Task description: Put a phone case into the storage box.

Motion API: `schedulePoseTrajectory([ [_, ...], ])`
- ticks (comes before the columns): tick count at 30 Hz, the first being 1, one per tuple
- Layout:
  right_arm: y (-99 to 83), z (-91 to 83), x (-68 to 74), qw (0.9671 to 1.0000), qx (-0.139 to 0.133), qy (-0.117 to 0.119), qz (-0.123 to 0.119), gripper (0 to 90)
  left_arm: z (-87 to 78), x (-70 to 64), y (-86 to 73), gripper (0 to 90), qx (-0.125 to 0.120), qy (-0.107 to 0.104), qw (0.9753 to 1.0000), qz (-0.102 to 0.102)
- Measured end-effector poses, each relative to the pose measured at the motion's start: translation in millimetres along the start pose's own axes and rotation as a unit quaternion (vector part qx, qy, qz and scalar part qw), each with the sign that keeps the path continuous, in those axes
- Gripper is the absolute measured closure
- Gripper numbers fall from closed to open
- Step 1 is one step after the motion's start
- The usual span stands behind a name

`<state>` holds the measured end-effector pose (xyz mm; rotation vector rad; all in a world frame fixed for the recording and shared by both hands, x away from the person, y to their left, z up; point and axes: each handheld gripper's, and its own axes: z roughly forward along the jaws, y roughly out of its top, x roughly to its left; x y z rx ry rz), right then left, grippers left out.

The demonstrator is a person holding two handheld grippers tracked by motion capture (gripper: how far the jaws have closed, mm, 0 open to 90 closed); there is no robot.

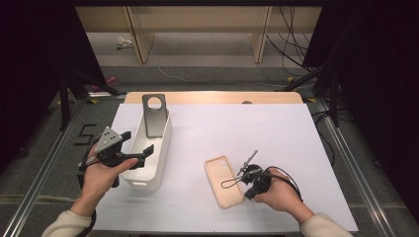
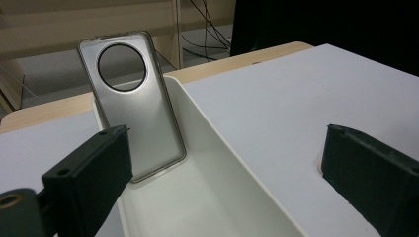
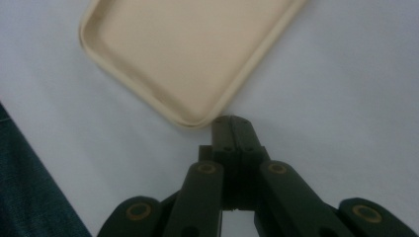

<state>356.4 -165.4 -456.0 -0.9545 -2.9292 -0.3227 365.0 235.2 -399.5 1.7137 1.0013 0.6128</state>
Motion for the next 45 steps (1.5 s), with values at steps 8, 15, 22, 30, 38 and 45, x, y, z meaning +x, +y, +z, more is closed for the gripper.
schedulePoseTrajectory([
  [8, 10.2, 5.2, 16.2, 0.9993, -0.001, 0.018, -0.032, 90.0, 0.3, -0.5, 0.1, 5.0, -0.001, 0.000, 1.0000, 0.000],
  [15, 17.0, 7.7, 25.2, 0.9990, -0.006, 0.025, -0.038, 90.0, 1.4, -1.6, -0.4, 5.0, 0.002, -0.001, 1.0000, 0.001],
  [22, 21.8, 9.3, 27.8, 0.9982, -0.011, 0.020, -0.056, 90.0, 0.9, -1.8, 0.2, 5.1, 0.000, -0.001, 1.0000, 0.002],
  [30, 21.8, 8.7, 27.6, 0.9972, -0.008, 0.022, -0.071, 85.6, 0.8, -2.1, 0.3, 5.1, 0.000, -0.002, 1.0000, 0.002],
  [38, 22.2, 1.6, 25.1, 0.9888, -0.015, -0.047, -0.141, 53.9, 0.1, -2.2, 1.1, 5.1, -0.001, -0.003, 1.0000, 0.004],
  [45, 22.7, -4.5, 22.1, 0.9851, -0.030, -0.059, -0.159, 37.4, 0.3, -3.0, 1.4, 5.0, -0.002, -0.006, 1.0000, 0.007],
])
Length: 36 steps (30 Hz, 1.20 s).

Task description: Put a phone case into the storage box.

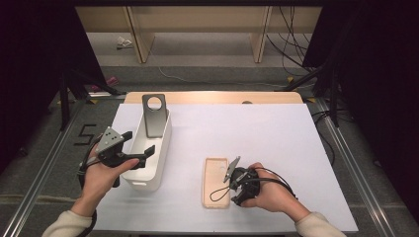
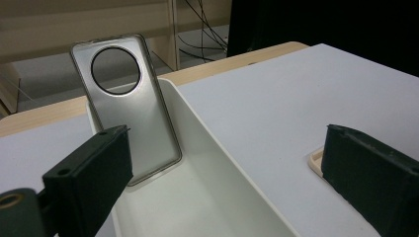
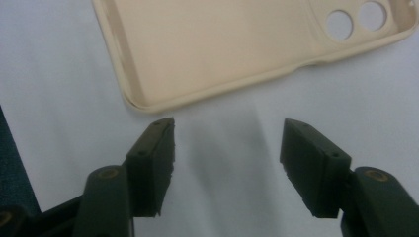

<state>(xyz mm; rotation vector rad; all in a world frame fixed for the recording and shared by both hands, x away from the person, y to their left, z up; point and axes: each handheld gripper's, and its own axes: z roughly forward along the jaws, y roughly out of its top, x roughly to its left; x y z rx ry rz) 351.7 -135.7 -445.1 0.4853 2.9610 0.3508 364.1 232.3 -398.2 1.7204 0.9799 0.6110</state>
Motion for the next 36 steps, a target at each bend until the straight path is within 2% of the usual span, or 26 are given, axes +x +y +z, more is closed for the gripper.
schedulePoseTrajectory([
  [5, 1.7, -1.0, 1.1, 0.9998, -0.005, -0.001, -0.020, 32.1, 0.1, -0.8, 0.1, 5.0, 0.000, -0.002, 1.0000, 0.001],
  [8, 2.5, -2.4, 2.4, 0.9998, -0.003, -0.002, -0.021, 31.2, 0.2, -1.3, 0.1, 5.0, 0.000, -0.002, 1.0000, 0.002],
  [15, 8.1, -3.0, 6.5, 0.9987, -0.006, 0.004, -0.050, 31.4, 0.5, -2.3, 0.6, 5.0, 0.001, -0.003, 1.0000, 0.004],
  [21, 20.9, -0.5, 17.3, 0.9974, -0.002, 0.013, -0.071, 35.1, 1.2, -3.9, 0.7, 5.0, 0.002, -0.005, 1.0000, 0.006],
  [27, 32.9, 7.3, 26.9, 0.9945, 0.014, 0.028, -0.100, 38.3, 1.7, -4.8, 0.6, 5.0, 0.003, -0.006, 1.0000, 0.007],
  [36, 47.5, 12.7, 35.0, 0.9920, 0.038, 0.037, -0.114, 45.2, 1.8, -4.7, 0.4, 4.9, 0.003, -0.006, 0.9999, 0.008],
])
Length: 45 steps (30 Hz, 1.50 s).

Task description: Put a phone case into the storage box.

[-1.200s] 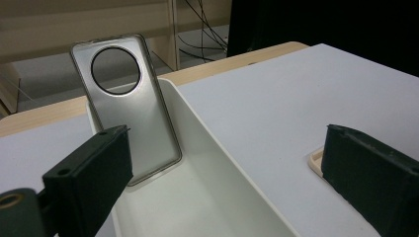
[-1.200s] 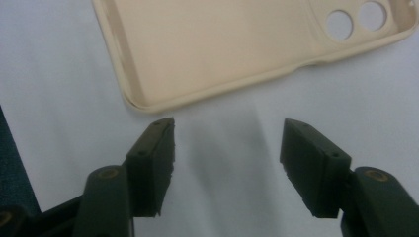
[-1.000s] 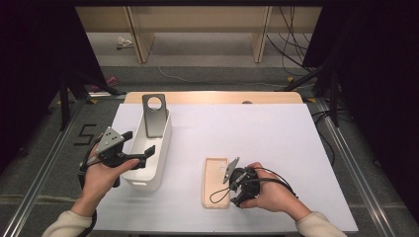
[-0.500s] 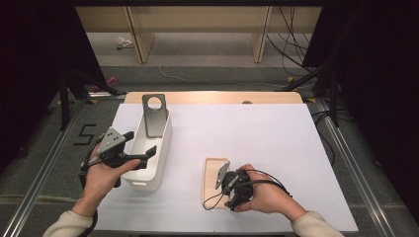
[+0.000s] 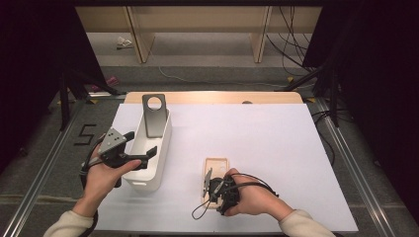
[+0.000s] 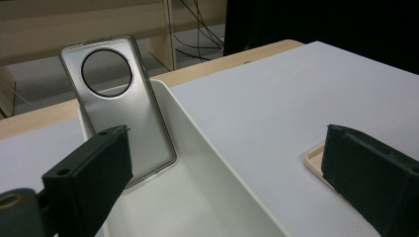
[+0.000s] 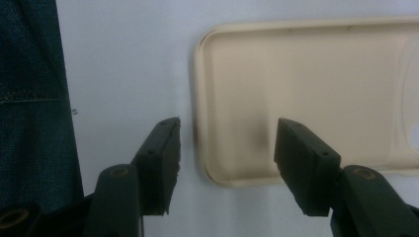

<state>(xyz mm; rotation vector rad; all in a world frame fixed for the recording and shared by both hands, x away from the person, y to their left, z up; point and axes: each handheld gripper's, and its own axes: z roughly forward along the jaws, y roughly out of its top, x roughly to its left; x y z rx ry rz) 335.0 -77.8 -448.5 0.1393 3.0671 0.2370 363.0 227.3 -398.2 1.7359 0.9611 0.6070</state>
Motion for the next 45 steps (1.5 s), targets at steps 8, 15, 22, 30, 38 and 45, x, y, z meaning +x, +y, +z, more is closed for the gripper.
schedulePoseTrajectory([
  [8, 7.9, 5.3, 1.6, 0.9999, 0.007, -0.007, -0.012, 48.4, 0.0, 0.2, -0.2, 4.9, 0.000, 0.000, 1.0000, 0.000],
  [15, 11.4, 9.3, 5.3, 0.9995, 0.022, -0.015, -0.018, 53.9, -0.1, 0.1, -0.1, 4.9, -0.001, 0.001, 1.0000, 0.000],
  [22, 13.2, 9.1, 7.6, 0.9992, 0.029, -0.011, -0.026, 62.9, 0.4, -0.3, -0.4, 4.9, -0.001, 0.000, 1.0000, 0.001],
  [30, 15.2, 8.1, 12.9, 0.9987, 0.039, -0.017, -0.027, 75.4, 0.5, -0.4, -0.8, 4.9, 0.000, 0.000, 1.0000, 0.001],
  [38, 15.8, 7.8, 15.7, 0.9984, 0.044, -0.006, -0.036, 85.9, 0.7, -0.6, -1.0, 4.9, 0.000, 0.000, 1.0000, 0.001],
  [45, 15.1, 7.9, 15.9, 0.9983, 0.040, -0.007, -0.042, 86.7, 0.8, -0.9, -1.0, 4.9, 0.001, -0.001, 1.0000, 0.002],
])
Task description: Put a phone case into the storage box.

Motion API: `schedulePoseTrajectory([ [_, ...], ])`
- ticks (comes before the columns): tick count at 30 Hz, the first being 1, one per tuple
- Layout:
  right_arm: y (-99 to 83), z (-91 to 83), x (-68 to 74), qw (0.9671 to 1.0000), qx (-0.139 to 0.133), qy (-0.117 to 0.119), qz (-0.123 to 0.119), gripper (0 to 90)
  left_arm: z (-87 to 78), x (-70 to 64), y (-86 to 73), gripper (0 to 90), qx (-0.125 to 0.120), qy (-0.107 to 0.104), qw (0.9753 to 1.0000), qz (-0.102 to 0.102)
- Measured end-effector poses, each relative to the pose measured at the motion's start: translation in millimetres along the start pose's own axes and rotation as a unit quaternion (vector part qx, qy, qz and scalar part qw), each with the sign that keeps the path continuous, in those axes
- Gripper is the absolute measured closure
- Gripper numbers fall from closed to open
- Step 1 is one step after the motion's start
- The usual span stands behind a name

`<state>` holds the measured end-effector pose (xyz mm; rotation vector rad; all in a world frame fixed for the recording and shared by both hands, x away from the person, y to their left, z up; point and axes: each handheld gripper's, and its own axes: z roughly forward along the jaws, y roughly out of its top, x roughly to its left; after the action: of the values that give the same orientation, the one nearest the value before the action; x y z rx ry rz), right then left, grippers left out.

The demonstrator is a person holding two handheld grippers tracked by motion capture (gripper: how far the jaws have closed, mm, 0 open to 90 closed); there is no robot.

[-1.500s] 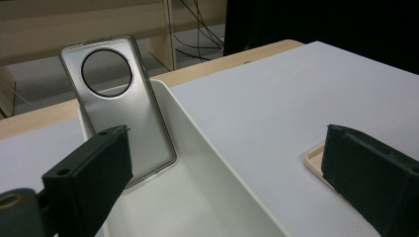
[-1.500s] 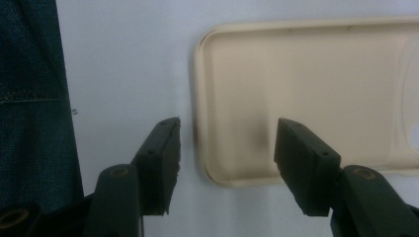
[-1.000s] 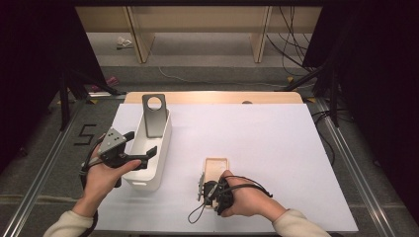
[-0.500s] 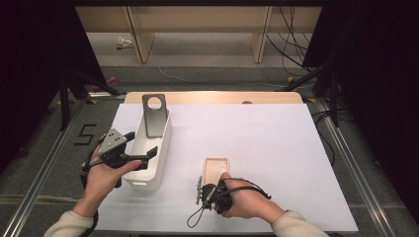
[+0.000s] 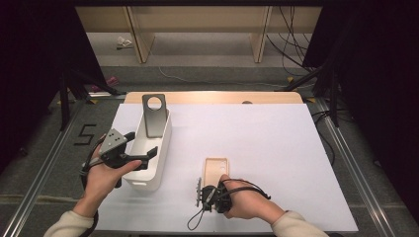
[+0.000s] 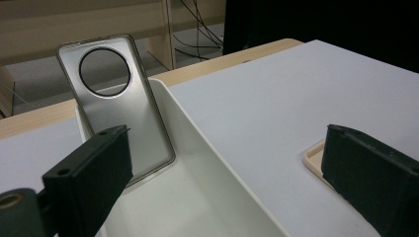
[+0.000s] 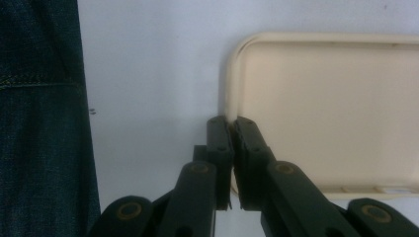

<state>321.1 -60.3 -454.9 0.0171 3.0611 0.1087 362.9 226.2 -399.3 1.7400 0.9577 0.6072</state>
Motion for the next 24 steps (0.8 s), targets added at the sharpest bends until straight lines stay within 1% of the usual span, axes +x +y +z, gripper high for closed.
schedulePoseTrajectory([
  [5, -1.1, -1.1, 0.9, 1.0000, 0.002, 0.003, 0.001, 87.0, 0.2, -0.5, -0.2, 5.0, 0.001, 0.000, 1.0000, 0.000],
  [6, -1.8, -0.4, 0.9, 1.0000, -0.004, 0.002, 0.001, 87.1, 0.2, -0.5, -0.2, 5.0, 0.001, 0.000, 1.0000, 0.000],
  [8, -2.7, -0.1, -0.1, 0.9999, -0.009, 0.002, -0.005, 87.2, 0.4, -0.4, -0.3, 4.9, 0.001, -0.001, 1.0000, 0.001],
  [13, -4.5, -1.3, 0.4, 0.9999, -0.009, 0.007, -0.009, 87.4, 0.3, -0.6, -0.2, 5.0, 0.000, 0.000, 1.0000, 0.000],
  [15, -6.3, -1.6, 0.7, 0.9998, -0.016, 0.010, -0.004, 87.4, 0.3, -0.4, -0.1, 5.0, -0.001, -0.001, 1.0000, -0.001],
  [16, -7.3, -2.0, 0.3, 0.9998, -0.017, 0.010, -0.007, 87.4, 0.2, -0.2, -0.1, 5.0, -0.001, -0.001, 1.0000, 0.000],
  [18, -9.9, -3.4, -0.4, 0.9996, -0.027, 0.009, -0.007, 87.5, 0.0, -0.1, -0.2, 5.0, 0.000, 0.000, 1.0000, -0.001],
  [19, -10.7, -4.9, -0.1, 0.9996, -0.026, 0.010, -0.004, 87.5, -0.1, -0.1, -0.4, 5.0, 0.000, 0.000, 1.0000, -0.002],
  [20, -12.1, -6.1, -0.7, 0.9994, -0.033, 0.010, -0.006, 87.5, -0.1, -0.1, -0.4, 5.0, 0.000, 0.000, 1.0000, -0.001],
  [21, -14.0, -8.5, -1.0, 0.9991, -0.040, 0.013, -0.003, 87.5, -0.2, -0.2, -0.4, 5.0, 0.000, 0.000, 1.0000, -0.001],
  [24, -18.5, -13.1, -3.4, 0.9985, -0.055, 0.006, -0.002, 87.6, -0.2, -0.6, -0.3, 5.0, 0.000, 0.000, 1.0000, -0.001],
])
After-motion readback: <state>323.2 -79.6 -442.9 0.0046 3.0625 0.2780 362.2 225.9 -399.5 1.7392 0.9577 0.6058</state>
